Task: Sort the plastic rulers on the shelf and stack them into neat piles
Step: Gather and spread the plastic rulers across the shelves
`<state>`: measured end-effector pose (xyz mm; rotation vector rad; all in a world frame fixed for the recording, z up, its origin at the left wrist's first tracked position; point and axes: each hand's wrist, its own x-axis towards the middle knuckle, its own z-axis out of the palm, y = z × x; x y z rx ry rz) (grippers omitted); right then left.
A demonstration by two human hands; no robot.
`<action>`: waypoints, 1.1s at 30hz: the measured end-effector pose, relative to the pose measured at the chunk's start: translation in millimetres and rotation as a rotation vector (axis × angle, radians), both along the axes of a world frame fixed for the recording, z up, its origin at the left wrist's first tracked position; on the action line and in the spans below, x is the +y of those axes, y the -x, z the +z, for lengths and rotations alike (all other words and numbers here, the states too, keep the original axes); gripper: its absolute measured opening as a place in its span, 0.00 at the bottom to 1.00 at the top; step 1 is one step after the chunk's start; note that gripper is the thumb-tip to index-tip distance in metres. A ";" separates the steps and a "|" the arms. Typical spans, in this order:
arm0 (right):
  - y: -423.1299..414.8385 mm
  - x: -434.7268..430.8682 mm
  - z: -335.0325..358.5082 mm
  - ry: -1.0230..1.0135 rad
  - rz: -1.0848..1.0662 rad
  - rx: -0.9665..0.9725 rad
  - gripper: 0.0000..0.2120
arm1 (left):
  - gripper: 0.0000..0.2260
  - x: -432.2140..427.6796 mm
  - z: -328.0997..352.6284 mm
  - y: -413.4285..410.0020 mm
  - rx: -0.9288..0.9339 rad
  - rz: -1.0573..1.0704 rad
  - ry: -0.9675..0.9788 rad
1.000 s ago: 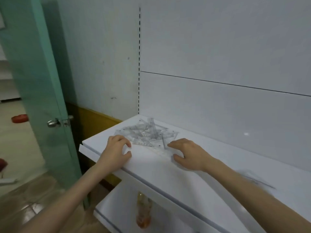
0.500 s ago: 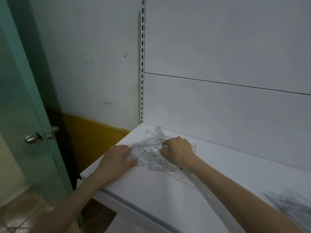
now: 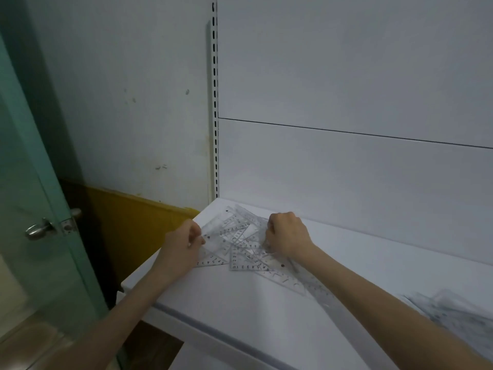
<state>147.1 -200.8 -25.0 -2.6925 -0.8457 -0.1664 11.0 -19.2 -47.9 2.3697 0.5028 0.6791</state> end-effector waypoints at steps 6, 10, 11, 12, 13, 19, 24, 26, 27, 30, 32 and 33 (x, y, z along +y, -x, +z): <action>-8.9 -54.7 2.8 -0.274 0.017 0.090 0.04 | 0.05 -22.2 16.4 -10.5 -0.085 -0.067 0.094; 0.8 -116.5 6.3 -0.317 -0.018 0.068 0.16 | 0.05 -74.9 22.5 -40.0 -0.085 -0.199 0.091; 5.4 -134.6 8.5 -0.337 -0.038 0.064 0.17 | 0.08 -93.0 25.1 -47.8 -0.059 -0.244 0.116; 9.6 -153.8 10.0 -0.355 -0.063 0.059 0.19 | 0.12 -112.6 27.1 -54.8 -0.021 -0.292 0.136; 14.3 -174.4 11.4 -0.365 -0.090 0.046 0.19 | 0.16 -132.5 28.0 -61.4 0.012 -0.339 0.144; 49.2 -311.1 22.1 -0.417 -0.346 -0.004 0.22 | 0.24 -260.9 32.1 -90.4 0.022 -0.563 0.043; 72.6 -430.2 18.6 -0.453 -0.557 -0.011 0.20 | 0.24 -368.6 38.6 -100.5 0.031 -0.750 0.019; 79.1 -477.7 16.7 -0.450 -0.615 -0.013 0.20 | 0.25 -410.6 39.3 -103.8 0.029 -0.796 0.008; 82.2 -501.4 16.2 -0.451 -0.630 -0.017 0.20 | 0.25 -432.1 39.4 -105.6 0.028 -0.816 -0.001; 91.3 -577.1 14.7 -0.398 -0.667 -0.062 0.20 | 0.25 -503.5 41.1 -108.0 0.033 -0.858 -0.008; 98.6 -629.2 13.6 -0.360 -0.706 -0.093 0.20 | 0.28 -552.4 42.6 -108.2 0.041 -0.896 -0.008; 102.2 -656.1 12.1 -0.344 -0.729 -0.102 0.20 | 0.30 -575.9 42.7 -108.2 0.049 -0.917 -0.009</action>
